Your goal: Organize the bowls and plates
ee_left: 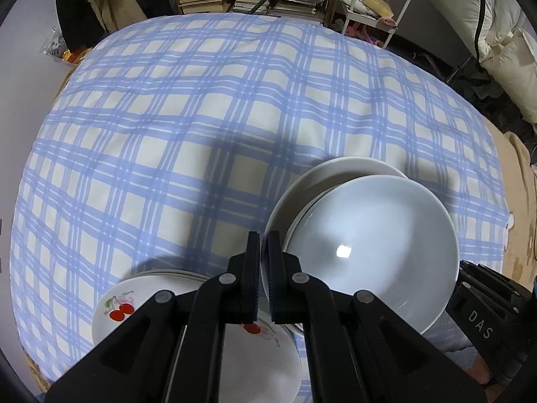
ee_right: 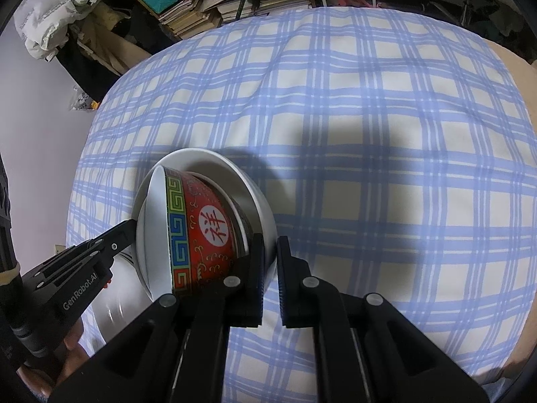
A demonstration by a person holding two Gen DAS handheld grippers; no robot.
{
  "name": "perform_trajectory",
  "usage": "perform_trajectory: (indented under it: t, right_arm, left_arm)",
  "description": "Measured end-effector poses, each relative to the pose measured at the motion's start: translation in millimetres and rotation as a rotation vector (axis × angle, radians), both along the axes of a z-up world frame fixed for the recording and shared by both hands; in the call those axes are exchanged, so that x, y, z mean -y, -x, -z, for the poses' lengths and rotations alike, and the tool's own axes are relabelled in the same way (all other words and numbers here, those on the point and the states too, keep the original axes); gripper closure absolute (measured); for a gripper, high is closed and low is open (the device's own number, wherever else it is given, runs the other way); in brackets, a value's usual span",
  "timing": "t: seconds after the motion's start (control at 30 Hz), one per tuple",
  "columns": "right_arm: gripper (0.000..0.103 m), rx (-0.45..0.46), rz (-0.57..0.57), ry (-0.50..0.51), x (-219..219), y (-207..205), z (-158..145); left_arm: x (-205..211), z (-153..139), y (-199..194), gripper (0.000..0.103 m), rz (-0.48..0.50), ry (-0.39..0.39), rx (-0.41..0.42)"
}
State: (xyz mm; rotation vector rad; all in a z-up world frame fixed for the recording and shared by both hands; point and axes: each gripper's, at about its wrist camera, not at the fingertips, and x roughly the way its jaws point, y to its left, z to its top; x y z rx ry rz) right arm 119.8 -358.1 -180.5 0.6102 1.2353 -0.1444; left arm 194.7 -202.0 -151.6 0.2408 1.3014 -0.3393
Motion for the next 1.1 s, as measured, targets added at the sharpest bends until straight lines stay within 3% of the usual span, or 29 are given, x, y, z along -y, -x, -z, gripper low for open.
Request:
perform_trajectory:
  t: [0.33, 0.53, 0.7, 0.77, 0.97, 1.1]
  right_arm:
    - [0.093, 0.011, -0.002, 0.016, -3, 1, -2]
    - [0.094, -0.005, -0.005, -0.002, 0, -1, -3]
    - [0.094, -0.004, -0.003, -0.013, 1, -1, -1]
    - [0.094, -0.014, -0.024, 0.004, -2, -3, -2]
    - [0.095, -0.032, -0.03, 0.013, -2, -5, -1]
    - [0.095, -0.036, -0.028, 0.024, -4, -6, -2]
  left_arm:
    - [-4, 0, -5, 0.101, 0.0, 0.016, -0.045]
    - [5, -2, -13, 0.101, 0.054, -0.03, -0.102]
    - [8, 2, 0, 0.101, 0.092, -0.074, -0.01]
    - [6, 1, 4, 0.101, 0.061, -0.066, 0.012]
    - [1, -1, 0, 0.083, 0.04, -0.091, -0.005]
    - [0, -2, -3, 0.078, 0.055, -0.107, -0.016]
